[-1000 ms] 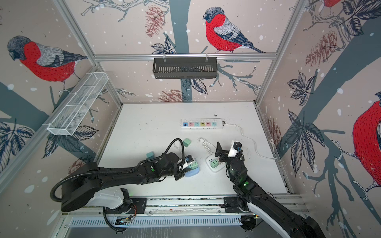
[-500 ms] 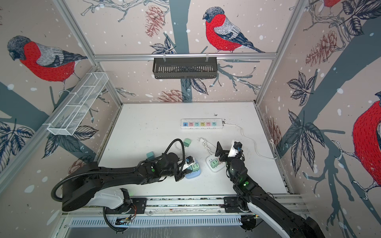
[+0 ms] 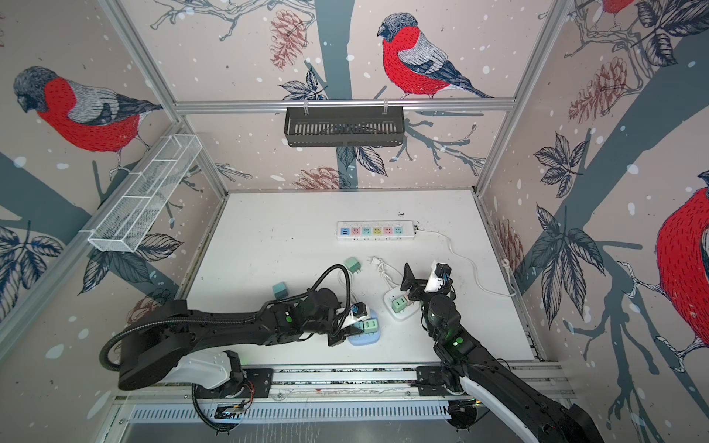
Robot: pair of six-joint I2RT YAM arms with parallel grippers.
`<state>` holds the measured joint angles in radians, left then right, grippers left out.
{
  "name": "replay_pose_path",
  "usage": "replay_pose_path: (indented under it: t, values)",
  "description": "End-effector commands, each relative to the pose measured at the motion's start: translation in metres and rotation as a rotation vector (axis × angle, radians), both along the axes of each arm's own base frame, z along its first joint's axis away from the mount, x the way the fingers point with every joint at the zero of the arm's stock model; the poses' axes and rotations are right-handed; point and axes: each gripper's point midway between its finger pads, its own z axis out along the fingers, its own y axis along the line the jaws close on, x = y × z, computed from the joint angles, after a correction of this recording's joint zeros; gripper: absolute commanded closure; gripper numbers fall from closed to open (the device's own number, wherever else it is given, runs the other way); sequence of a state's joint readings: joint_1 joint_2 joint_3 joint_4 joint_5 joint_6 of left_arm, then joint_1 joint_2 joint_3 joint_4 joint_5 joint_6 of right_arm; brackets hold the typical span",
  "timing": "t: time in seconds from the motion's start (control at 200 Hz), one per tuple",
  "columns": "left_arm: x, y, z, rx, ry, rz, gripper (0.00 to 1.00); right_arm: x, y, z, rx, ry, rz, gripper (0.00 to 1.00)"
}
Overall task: Insert the plug
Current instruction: 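Press the teal adapter into the light blue socket with the left gripper, then open the left gripper and raise it off the teal adapter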
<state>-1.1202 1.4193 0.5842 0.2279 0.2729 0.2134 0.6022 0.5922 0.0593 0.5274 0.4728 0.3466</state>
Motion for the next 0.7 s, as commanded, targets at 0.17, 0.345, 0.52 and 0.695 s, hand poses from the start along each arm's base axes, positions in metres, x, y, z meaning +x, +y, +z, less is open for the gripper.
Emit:
replay_pose_path:
  t: [0.17,0.345,0.52,0.695]
  values:
    - [0.008,0.009,0.021,-0.069,-0.052,0.081,0.02,0.003,-0.001,-0.002,0.022,0.012,-0.006,0.02]
    - [0.024,0.030,0.069,-0.247,-0.139,0.236,0.01,0.005,-0.004,-0.003,0.029,0.021,-0.022,0.02]
    - [0.079,0.105,0.114,-0.449,-0.183,0.762,0.02,0.010,-0.013,-0.005,0.053,0.034,-0.067,0.02]
    - [0.105,0.166,0.131,-0.716,0.108,1.107,0.02,0.025,-0.027,-0.006,0.079,0.072,-0.098,0.01]
